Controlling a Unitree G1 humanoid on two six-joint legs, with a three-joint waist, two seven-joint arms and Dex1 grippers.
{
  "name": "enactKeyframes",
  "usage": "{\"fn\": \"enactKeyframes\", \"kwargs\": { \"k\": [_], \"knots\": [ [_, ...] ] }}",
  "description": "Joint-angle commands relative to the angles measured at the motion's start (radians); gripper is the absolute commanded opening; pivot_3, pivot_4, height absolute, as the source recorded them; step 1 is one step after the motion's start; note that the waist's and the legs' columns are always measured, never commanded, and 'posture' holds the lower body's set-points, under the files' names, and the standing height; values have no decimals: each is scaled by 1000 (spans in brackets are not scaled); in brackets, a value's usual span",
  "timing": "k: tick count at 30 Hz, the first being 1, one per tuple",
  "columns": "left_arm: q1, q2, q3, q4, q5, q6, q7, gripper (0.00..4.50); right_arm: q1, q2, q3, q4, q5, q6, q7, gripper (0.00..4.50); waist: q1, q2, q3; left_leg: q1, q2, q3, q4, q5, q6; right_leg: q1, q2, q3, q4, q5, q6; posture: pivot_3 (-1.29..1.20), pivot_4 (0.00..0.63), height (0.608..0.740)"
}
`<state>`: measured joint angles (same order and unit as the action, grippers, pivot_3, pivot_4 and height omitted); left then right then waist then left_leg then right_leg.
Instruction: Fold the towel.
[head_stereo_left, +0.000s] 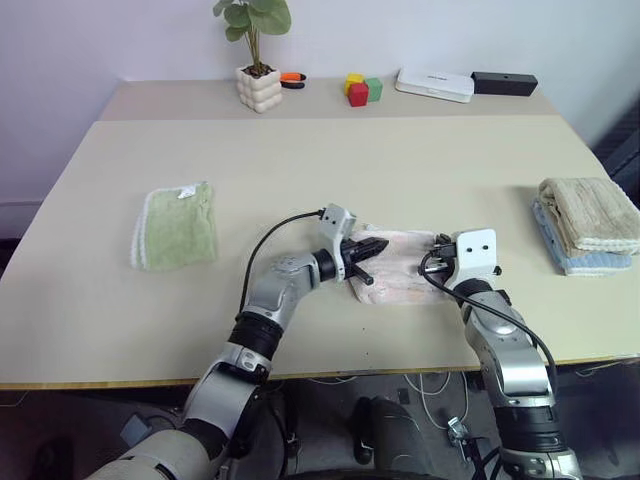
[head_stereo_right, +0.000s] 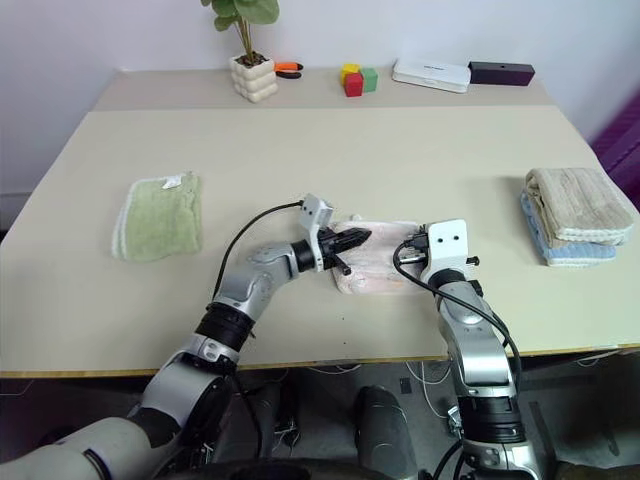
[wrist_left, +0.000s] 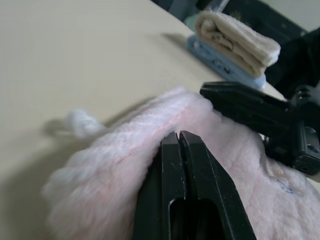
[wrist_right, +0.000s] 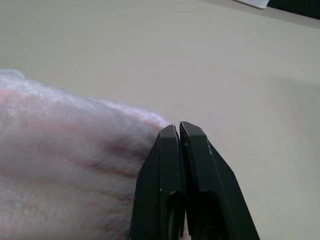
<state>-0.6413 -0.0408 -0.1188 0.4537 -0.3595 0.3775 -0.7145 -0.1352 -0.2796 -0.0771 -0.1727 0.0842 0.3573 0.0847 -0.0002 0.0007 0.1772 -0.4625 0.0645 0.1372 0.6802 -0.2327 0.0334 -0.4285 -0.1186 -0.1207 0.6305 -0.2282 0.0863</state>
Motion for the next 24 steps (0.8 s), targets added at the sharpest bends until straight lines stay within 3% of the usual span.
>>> {"fn": "enactKeyframes", "kwargs": {
  "k": [1,3,9,13,17,21,24],
  "knots": [
    [-4,12,70,-150,-135,122,-55,549,-32,-8,-42,-21,45,-10,46,599,3,0,0,0,0,0,0,0,0,0,0,0,0,0,1,0,150,740],
    [-3,42,82,-211,-175,177,-85,1354,-45,-16,-67,-32,75,-4,73,1366,4,0,0,0,0,0,0,0,0,0,0,0,0,1,1,0,150,740],
    [-7,141,130,-297,-212,267,-74,4433,-99,-130,-107,-44,98,-11,181,4421,5,0,0,0,-1,0,0,0,0,1,0,0,0,1,1,0,150,740],
    [15,208,160,-352,-245,360,-47,4478,-122,-206,-151,-36,129,-14,251,4474,5,0,0,0,-1,0,0,0,0,0,0,0,0,1,2,0,150,740],
    [98,263,146,-452,-338,570,-42,4478,-111,-247,-161,-41,177,-26,346,4474,2,1,0,1,-1,0,0,0,0,1,0,0,0,1,2,0,150,740],
    [89,226,310,-422,-509,810,91,4478,-66,-302,-211,-161,350,1,527,4474,12,0,1,0,0,0,0,0,-1,1,0,0,1,1,2,0,150,740],
    [69,216,345,-389,-532,893,156,4478,11,-388,-269,-245,497,70,676,4474,16,0,1,1,-1,-1,1,0,0,2,0,0,1,0,2,0,150,740]
  ]
}}
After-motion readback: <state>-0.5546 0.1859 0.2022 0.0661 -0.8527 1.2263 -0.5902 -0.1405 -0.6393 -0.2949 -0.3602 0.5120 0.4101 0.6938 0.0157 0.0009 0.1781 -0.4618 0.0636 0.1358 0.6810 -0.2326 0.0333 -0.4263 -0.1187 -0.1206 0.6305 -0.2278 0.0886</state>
